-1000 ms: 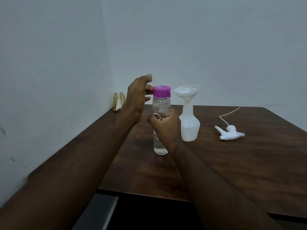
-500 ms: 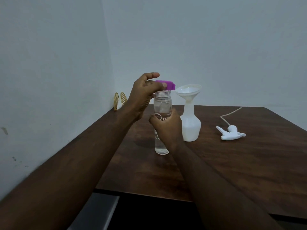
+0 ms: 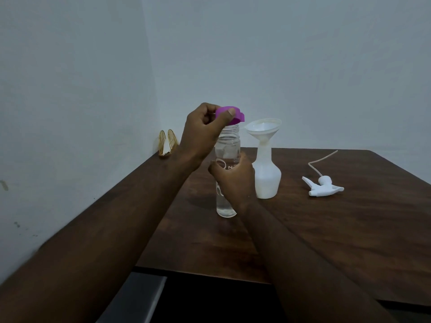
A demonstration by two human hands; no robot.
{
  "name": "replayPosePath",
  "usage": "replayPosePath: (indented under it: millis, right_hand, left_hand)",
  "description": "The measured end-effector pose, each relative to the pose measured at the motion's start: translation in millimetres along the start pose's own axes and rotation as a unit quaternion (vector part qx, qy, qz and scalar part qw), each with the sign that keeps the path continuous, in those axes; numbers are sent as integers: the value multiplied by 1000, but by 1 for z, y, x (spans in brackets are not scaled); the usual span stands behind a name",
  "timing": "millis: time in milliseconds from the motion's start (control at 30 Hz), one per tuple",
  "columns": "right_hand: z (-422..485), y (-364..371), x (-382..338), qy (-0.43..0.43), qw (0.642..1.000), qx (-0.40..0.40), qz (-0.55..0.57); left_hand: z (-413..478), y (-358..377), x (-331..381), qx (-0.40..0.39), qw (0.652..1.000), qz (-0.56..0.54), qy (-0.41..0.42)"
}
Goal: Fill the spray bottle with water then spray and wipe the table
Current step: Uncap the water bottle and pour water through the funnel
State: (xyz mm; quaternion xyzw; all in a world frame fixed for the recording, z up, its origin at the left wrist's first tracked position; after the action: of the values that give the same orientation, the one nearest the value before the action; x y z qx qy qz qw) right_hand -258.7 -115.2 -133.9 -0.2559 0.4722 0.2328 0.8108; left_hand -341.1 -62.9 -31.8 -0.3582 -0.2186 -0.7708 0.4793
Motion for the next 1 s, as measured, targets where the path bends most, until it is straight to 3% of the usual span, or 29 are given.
replayPosePath:
  millis: [267,400,467,600,800,1000]
  right_hand:
    - [0,-2,1,-2,1000,4,11]
    - [1,-2,1,-3,1000,4,9]
    - [1,-3,2,-5,1000,9,9]
    - [2,-3,3,-16,1000,24,4]
    - [2,0,5,-20,1000,21,-2]
    - [-1,-1,2,-12,999,29,8]
  left_hand:
    - [2,-4,1,29,999,-4,-43]
    - [7,-21,-11,124,966,-139,-180]
    - [5,-34,-29,133,943,-161,-259]
    - [-14,-64,-80,50,924,-38,-377]
    - [-40,-74,-116,-44,891,216,-396]
    - [-50,-65,-132,-55,883,224,-410]
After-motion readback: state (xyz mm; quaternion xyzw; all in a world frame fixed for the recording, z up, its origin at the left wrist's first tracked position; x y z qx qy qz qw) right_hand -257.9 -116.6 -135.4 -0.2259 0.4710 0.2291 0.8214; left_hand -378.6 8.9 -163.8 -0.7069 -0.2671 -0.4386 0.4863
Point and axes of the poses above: each hand's wrist, its own z-axis towards the middle knuckle, its own y-axis out of the palm, x = y × z, the point moved 4 cm from there along z, towards the middle knuckle, and after that the axes turned 6 degrees about -z, right-handed, at the moved point
